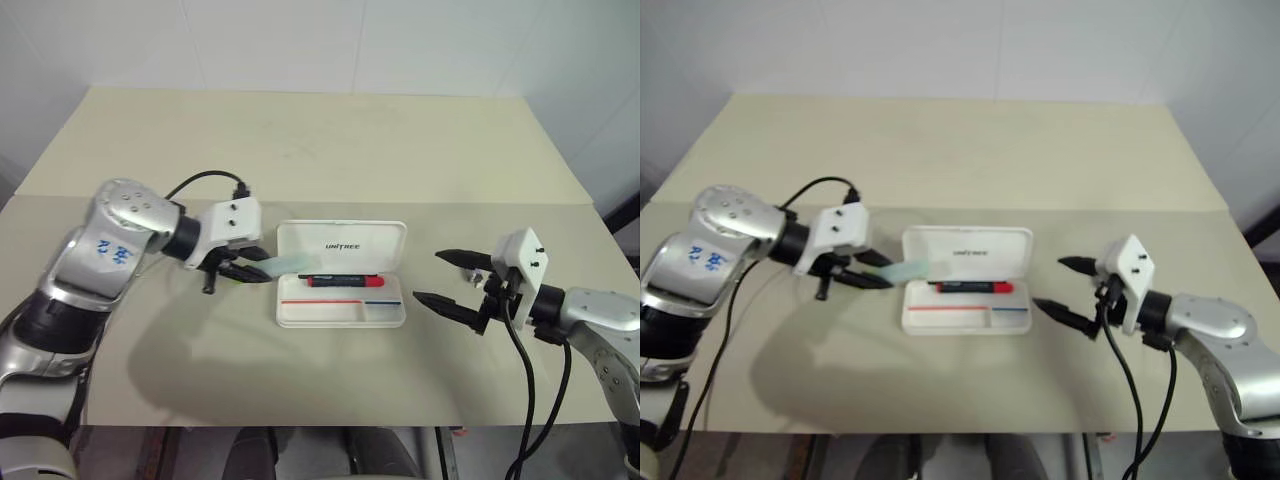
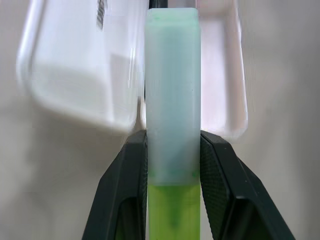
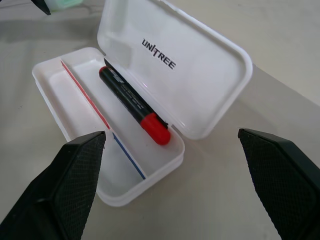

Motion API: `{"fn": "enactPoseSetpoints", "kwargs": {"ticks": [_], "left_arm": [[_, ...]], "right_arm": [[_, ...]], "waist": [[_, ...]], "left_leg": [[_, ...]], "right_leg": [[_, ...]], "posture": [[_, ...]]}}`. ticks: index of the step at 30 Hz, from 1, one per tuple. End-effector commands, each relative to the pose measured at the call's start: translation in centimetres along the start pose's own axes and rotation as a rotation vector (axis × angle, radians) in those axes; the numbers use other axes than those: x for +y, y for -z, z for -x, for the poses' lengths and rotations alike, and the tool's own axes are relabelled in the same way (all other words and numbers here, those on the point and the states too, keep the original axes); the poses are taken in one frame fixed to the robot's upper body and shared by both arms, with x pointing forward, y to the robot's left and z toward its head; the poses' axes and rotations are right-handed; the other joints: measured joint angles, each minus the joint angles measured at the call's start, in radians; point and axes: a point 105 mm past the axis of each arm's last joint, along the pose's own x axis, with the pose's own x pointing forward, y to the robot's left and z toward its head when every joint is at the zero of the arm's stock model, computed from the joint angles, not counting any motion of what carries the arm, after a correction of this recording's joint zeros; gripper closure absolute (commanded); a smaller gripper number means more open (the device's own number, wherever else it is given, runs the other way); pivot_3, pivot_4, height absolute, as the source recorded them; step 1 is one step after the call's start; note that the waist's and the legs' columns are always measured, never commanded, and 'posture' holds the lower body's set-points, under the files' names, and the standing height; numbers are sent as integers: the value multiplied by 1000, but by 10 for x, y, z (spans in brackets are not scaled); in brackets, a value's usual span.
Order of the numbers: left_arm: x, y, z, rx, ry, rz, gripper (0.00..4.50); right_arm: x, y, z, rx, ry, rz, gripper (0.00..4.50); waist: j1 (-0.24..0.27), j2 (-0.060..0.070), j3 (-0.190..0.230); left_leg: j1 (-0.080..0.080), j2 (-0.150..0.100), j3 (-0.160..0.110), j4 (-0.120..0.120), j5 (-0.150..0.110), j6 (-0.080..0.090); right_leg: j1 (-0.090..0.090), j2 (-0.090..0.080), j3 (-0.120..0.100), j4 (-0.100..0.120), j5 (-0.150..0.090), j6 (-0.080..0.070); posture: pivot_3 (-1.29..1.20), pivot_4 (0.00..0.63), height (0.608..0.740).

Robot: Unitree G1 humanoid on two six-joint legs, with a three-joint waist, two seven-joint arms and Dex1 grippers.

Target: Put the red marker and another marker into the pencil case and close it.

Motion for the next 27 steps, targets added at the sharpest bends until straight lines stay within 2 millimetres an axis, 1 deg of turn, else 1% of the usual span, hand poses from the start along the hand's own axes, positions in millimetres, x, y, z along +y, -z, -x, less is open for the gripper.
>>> {"fn": "enactPoseSetpoints", "kwargs": {"ticks": [1, 3, 8, 10, 14, 17, 22, 25, 27], "left_arm": [[-2, -12, -8, 0, 25, -34, 3445], [-4, -11, -10, 18, 39, -54, 3445], [-15, -21, -24, 12, 122, -52, 3445], [-14, -22, -27, 15, 121, -54, 3445], [-10, -32, -35, -6, 109, -63, 3445], [-12, -37, -42, -13, 124, -67, 3445], [-14, -37, -50, -7, 128, -58, 3445], [-22, -36, -61, -17, 159, -45, 3445], [-25, -34, -65, -19, 168, -36, 3445]], "right_arm": [[-1, -13, 9, -25, 45, 66, 0], [0, -13, 10, -28, 55, 65, 0], [7, -9, 14, -36, 88, 45, 0], [9, -9, 13, -41, 93, 41, 0], [12, -9, 11, -48, 103, 36, 0], [14, -10, 9, -59, 115, 34, 0], [15, -10, 10, -64, 129, 29, 0], [16, -11, 9, -71, 136, 28, 0], [16, -11, 8, -76, 139, 28, 0]], "waist": [[1, 0, 0], [-4, 0, 0], [5, 0, 0], [6, 0, 0], [11, 0, 0], [17, 0, 0], [24, 0, 0], [25, 0, 0], [25, 0, 0]], "left_leg": [[0, 0, 0, 0, 0, 0], [0, 0, 0, 0, 0, 0], [0, 0, -1, -1, 0, 0], [0, 0, -1, -1, 0, 0], [0, 0, -2, 0, 0, 0], [0, 0, -2, 0, 0, 0], [0, 0, -2, 0, 0, 0], [0, 0, -2, 0, 0, 0], [0, 0, -2, 0, 0, 0]], "right_leg": [[0, 0, 0, -1, 0, 0], [1, 0, 0, -1, 0, 0], [1, 0, 0, -1, 0, 0], [1, 0, 0, -1, 0, 0], [1, 0, 0, -1, 0, 0], [2, 0, 0, -1, 0, 1], [2, 0, 0, -2, 0, 0], [2, 0, 0, -2, 0, 0], [2, 0, 0, -2, 0, 0]], "posture": [[0, 150, 740], [0, 150, 740], [0, 150, 740], [0, 150, 740], [0, 150, 740], [0, 150, 740], [0, 150, 740], [0, 150, 740], [0, 150, 740]]}}
